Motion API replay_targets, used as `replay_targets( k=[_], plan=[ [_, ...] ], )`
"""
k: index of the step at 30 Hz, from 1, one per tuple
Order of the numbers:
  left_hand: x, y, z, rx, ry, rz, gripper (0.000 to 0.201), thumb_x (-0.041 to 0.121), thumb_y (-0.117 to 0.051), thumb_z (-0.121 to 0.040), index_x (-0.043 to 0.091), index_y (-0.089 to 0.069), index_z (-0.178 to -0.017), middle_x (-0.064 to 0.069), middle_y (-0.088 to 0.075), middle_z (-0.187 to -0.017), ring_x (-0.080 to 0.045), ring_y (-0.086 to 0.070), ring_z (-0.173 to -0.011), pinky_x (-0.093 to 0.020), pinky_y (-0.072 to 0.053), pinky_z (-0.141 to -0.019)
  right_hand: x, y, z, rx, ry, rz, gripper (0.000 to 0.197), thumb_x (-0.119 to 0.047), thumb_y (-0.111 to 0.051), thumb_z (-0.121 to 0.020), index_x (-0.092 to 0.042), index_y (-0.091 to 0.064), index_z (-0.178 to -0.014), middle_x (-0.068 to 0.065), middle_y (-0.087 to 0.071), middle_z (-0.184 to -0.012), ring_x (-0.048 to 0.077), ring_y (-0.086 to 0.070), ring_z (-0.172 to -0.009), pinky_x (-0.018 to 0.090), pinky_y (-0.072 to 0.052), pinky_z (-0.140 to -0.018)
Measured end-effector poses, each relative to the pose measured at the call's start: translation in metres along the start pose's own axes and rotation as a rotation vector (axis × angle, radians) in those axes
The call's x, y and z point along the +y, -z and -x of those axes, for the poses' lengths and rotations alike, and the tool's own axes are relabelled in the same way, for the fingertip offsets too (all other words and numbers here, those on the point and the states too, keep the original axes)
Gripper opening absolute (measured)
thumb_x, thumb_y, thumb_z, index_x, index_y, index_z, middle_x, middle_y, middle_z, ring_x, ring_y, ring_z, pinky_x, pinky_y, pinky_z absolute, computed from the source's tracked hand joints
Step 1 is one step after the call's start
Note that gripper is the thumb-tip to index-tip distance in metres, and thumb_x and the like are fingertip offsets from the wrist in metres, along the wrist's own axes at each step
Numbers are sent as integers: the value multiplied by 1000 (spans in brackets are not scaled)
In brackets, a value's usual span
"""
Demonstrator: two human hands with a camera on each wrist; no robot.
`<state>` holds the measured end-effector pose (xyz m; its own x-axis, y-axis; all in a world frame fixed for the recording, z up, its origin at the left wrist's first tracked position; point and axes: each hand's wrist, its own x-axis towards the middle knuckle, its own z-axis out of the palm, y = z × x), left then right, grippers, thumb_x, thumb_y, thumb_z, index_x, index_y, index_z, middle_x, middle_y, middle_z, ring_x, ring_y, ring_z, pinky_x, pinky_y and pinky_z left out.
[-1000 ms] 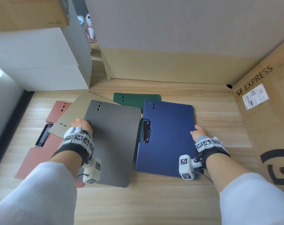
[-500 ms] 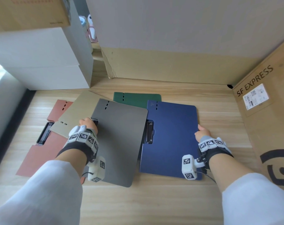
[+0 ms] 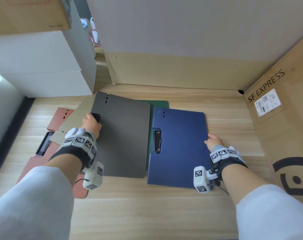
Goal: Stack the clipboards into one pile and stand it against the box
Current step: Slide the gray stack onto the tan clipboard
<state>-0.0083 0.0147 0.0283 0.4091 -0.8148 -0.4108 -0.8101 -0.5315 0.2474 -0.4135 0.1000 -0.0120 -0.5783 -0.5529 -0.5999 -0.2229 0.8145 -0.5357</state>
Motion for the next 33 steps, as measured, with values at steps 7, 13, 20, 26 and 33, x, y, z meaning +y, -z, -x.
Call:
replay_targets(
  k=[7,13,20,26,33],
  plan=[
    [56,-11,25,-161,-69,80,47,8,-47,-94,-7,-30,-135,-28,-38,-142,-41,-39,-132,-45,-32,-108,-7,0,-1,-60,-70,39,45,-6,-45,-94,-5,-43,-139,12,-50,-141,31,-48,-128,34,-37,-104],
    [102,-70,71,-258,-113,99,46,10,-49,-93,-4,-31,-134,-24,-39,-141,-40,-43,-130,-43,-35,-108,-4,0,-18,-115,-65,45,50,-17,-49,-93,-8,-41,-141,13,-52,-138,31,-50,-126,38,-38,-106],
    [128,-103,102,-281,-174,-15,49,9,-55,-90,-2,-34,-133,-19,-37,-138,-38,-51,-123,-40,-42,-102,7,0,-29,-167,-32,33,53,-20,-51,-90,-10,-42,-141,8,-64,-99,30,-59,-86,33,-44,-75],
    [140,-105,108,-317,-176,-171,54,11,-57,-88,2,-34,-135,-16,-38,-140,-33,-49,-126,-44,-42,-106,6,3,-25,-178,-18,-3,53,-19,-51,-91,-10,-40,-142,9,-55,-130,21,-53,-80,29,-36,-87],
    [143,-110,110,-301,-173,-209,51,10,-55,-89,2,-34,-134,-16,-39,-140,-32,-47,-128,-40,-41,-107,3,9,-15,-136,-17,-53,47,-26,-40,-96,-20,-40,-142,2,-53,-119,20,-51,-92,27,-42,-84]
  ],
)
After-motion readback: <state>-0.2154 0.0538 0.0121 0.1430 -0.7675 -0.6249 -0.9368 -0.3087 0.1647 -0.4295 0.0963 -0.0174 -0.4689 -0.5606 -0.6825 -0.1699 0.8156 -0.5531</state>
